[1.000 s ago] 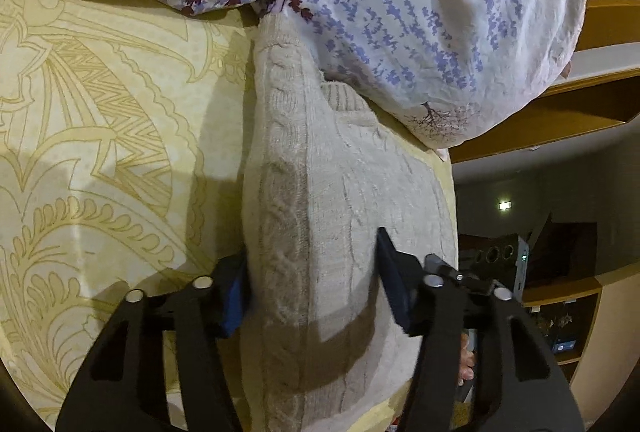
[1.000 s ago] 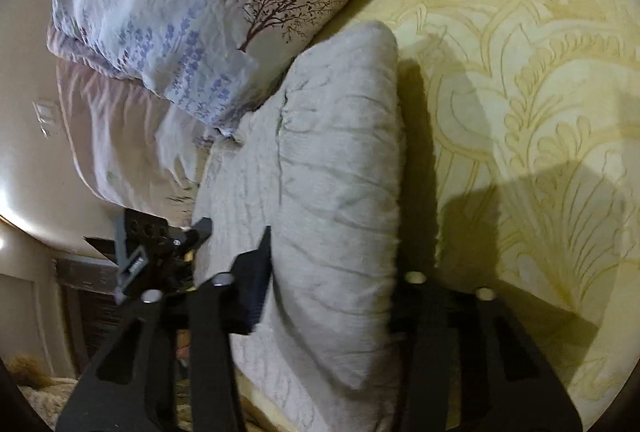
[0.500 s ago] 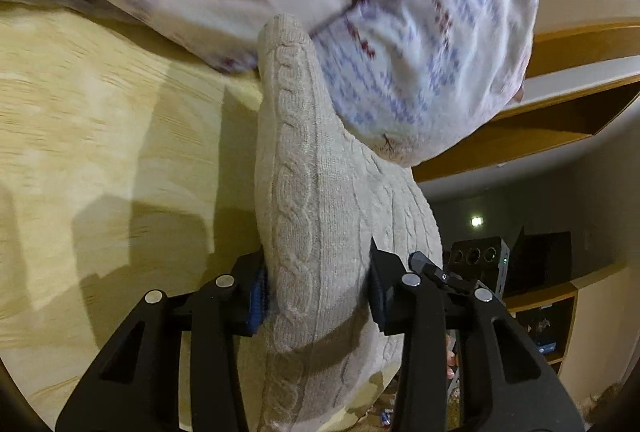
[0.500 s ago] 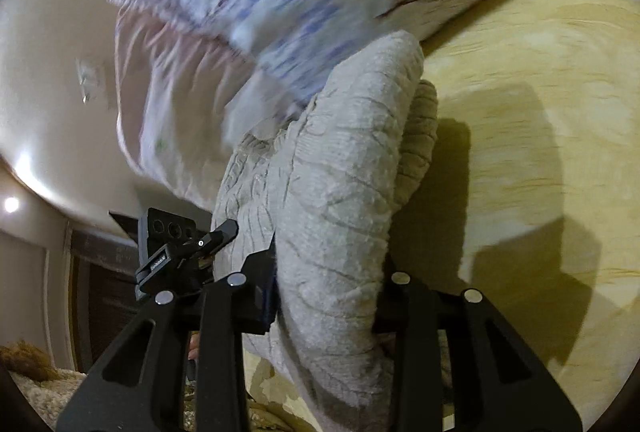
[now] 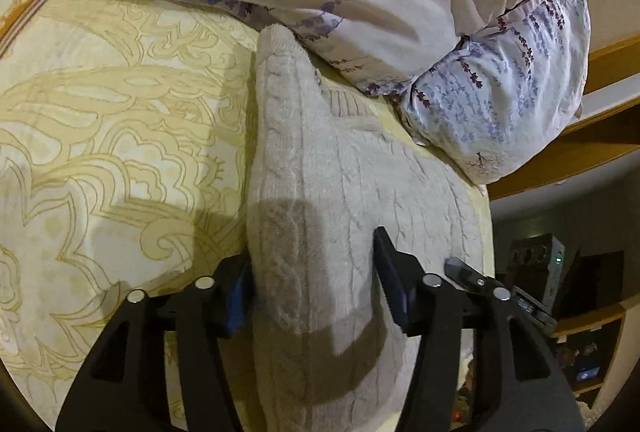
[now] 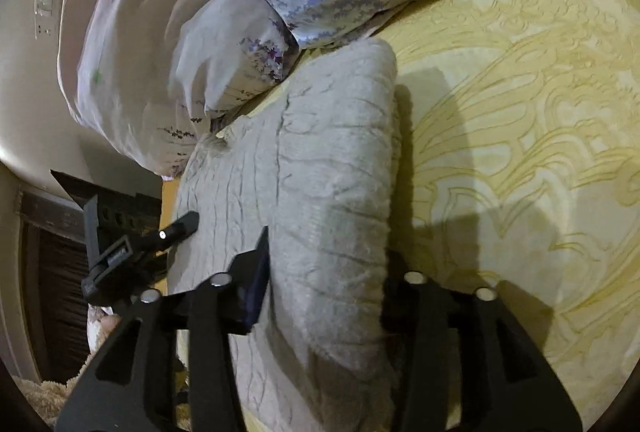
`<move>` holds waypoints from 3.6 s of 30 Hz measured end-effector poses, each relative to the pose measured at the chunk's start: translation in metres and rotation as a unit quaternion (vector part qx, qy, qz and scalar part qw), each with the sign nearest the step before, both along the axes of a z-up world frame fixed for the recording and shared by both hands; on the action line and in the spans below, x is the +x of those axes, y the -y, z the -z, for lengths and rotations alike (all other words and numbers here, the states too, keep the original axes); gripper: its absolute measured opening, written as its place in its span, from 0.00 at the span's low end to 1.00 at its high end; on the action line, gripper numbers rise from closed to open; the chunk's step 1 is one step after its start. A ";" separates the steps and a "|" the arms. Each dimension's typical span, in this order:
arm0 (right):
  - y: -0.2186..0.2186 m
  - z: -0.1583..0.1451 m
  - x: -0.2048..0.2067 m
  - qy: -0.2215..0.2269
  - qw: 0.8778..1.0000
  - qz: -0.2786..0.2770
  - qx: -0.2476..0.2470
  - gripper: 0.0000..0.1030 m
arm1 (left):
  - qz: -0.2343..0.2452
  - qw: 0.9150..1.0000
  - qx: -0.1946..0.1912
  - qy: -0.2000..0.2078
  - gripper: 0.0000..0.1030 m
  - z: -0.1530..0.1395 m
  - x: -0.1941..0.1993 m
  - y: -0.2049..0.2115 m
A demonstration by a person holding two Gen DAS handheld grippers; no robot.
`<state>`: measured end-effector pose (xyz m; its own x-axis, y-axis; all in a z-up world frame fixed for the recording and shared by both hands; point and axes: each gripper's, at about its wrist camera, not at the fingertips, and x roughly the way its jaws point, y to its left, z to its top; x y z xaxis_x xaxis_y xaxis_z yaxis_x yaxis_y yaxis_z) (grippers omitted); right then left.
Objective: Fold small clothes
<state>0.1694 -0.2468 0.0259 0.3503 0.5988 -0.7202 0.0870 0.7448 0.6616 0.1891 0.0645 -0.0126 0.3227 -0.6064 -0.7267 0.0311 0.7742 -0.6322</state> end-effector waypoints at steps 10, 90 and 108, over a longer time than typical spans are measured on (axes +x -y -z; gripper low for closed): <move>0.026 -0.017 0.007 0.026 0.998 0.061 0.005 0.35 | 0.045 0.981 0.105 0.160 0.68 -0.073 -0.027 0.028; -0.041 -0.071 -0.108 0.111 0.941 0.022 -0.319 0.89 | -0.014 0.949 0.297 0.104 0.99 -0.038 -0.107 0.018; -0.048 -0.024 -0.148 0.042 0.936 0.027 -0.349 0.98 | -0.009 0.946 0.315 0.079 0.99 -0.013 -0.158 0.025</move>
